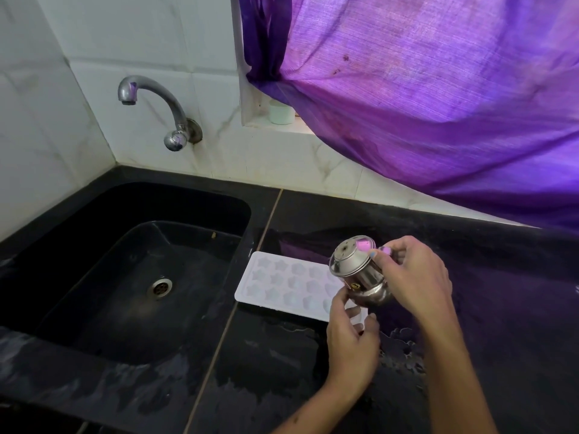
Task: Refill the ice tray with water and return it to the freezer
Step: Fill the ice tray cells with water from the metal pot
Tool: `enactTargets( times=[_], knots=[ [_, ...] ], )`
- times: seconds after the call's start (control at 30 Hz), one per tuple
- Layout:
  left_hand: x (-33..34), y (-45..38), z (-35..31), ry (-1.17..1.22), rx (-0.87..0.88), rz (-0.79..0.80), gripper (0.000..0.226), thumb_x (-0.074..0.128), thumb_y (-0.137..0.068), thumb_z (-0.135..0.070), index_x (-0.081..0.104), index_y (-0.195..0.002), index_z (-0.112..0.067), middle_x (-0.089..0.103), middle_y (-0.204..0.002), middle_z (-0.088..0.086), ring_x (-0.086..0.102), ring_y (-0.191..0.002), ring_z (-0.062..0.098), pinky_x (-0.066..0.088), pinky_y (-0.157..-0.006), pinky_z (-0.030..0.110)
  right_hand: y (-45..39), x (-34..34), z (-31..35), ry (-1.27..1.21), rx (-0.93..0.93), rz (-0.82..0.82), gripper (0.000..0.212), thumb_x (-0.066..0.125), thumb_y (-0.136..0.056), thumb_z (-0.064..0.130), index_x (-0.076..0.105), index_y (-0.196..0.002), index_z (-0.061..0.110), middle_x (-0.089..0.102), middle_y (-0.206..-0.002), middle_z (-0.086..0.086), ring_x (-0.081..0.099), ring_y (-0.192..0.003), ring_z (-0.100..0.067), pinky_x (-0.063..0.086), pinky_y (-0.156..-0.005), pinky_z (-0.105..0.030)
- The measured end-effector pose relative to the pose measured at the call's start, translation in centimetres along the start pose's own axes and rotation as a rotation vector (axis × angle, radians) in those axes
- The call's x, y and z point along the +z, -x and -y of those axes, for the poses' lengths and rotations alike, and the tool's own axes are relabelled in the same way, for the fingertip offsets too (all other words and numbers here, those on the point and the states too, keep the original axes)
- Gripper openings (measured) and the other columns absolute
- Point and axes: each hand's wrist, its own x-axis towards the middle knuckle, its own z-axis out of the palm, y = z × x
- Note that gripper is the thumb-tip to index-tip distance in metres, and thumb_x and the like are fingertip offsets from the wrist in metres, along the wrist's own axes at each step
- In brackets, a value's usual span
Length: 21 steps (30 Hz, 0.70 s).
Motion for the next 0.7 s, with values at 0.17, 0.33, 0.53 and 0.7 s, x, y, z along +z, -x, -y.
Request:
enactTargets(
  times=[0.17,0.33,0.53,0.7],
  knots=[
    [-0.9,0.1,0.4,-0.024,-0.032,-0.002,0.051,0.055,-0.089,-0.012,0.039,-0.135,-0.029,0.053,-0.124,-0.009,0.053,-0.105,-0.002,0.049,-0.087,0.019,0.4,0.6,0.7,0.019,-0.011,0.006,0.014,0.061,-0.088,0.043,0.055,-0.088,0.031,0.063,-0.089,0.009,0.058,-0.085,-0.017,0.042,-0.069,-0.032],
    [-2.4,-0.2,0.7,-0.011,-0.054,-0.006,0.051,0.055,-0.088,-0.010,0.042,-0.134,-0.028,0.056,-0.118,-0.007,0.056,-0.085,-0.015,0.048,-0.075,0.009,1.0,1.6,1.8,0.047,-0.012,0.023,0.012,0.060,-0.089,0.042,0.055,-0.088,0.031,0.061,-0.087,0.009,0.056,-0.084,-0.017,0.041,-0.068,-0.032],
    [-4.1,-0.6,0.7,0.004,-0.088,0.040,0.047,0.055,-0.087,-0.008,0.045,-0.128,-0.029,0.057,-0.112,-0.010,0.060,-0.077,-0.010,0.047,-0.071,0.007,1.5,2.8,3.5,0.127,0.009,0.019,0.013,0.059,-0.090,0.040,0.056,-0.089,0.027,0.060,-0.088,0.006,0.056,-0.083,-0.021,0.039,-0.068,-0.033],
    [-5.6,-1.1,0.3,0.002,-0.114,0.133,0.047,0.055,-0.088,-0.011,0.044,-0.128,-0.031,0.053,-0.111,-0.016,0.060,-0.096,0.001,0.047,-0.078,0.010,1.6,3.5,4.6,0.171,0.033,-0.013,0.012,0.059,-0.091,0.038,0.056,-0.091,0.027,0.060,-0.088,0.006,0.055,-0.082,-0.020,0.039,-0.068,-0.033]
  ],
)
